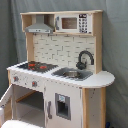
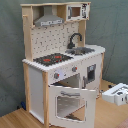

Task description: Play with the kitchen

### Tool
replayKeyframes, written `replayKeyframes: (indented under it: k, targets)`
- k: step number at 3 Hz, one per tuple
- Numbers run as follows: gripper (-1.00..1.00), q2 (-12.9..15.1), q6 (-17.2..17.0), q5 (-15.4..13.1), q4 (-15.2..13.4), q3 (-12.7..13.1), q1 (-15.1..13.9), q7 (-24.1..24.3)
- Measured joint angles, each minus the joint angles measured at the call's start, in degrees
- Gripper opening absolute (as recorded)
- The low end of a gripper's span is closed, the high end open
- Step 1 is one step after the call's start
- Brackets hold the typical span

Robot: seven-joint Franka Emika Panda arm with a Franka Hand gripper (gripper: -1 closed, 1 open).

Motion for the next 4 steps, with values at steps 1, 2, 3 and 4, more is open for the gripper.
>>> replayKeyframes:
  k: [1,2,3,4]
  targets:
    - [1.0,0.4,0.6,0.4,0.0,0.1,-3.7,4.9]
    - [1.0,0.3,3.9,0.4,0.3,0.1,-8.8,5.5]
    - [1.0,0.0,7.8,0.4,0.8,0.1,-13.1,5.5]
    - [1.0,0.0,11.8,0.4,0.9,0.1,-18.2,5.5]
